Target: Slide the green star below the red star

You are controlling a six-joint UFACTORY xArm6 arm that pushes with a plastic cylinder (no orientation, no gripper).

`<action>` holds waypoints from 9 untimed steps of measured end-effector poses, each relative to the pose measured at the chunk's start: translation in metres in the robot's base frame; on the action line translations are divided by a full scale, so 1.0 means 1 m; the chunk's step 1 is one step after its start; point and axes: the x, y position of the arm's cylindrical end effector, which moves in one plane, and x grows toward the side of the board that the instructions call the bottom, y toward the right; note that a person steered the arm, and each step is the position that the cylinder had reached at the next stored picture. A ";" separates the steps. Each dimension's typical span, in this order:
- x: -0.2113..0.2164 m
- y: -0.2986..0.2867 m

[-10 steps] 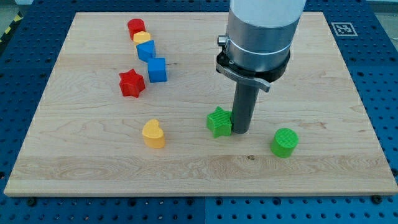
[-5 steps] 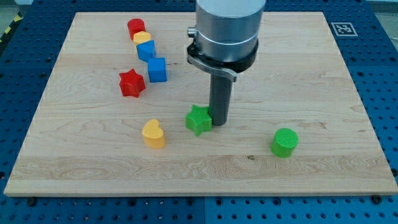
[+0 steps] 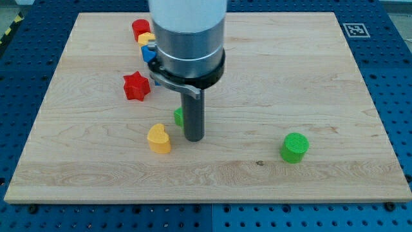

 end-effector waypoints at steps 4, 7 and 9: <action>-0.017 0.059; -0.030 -0.053; -0.031 -0.038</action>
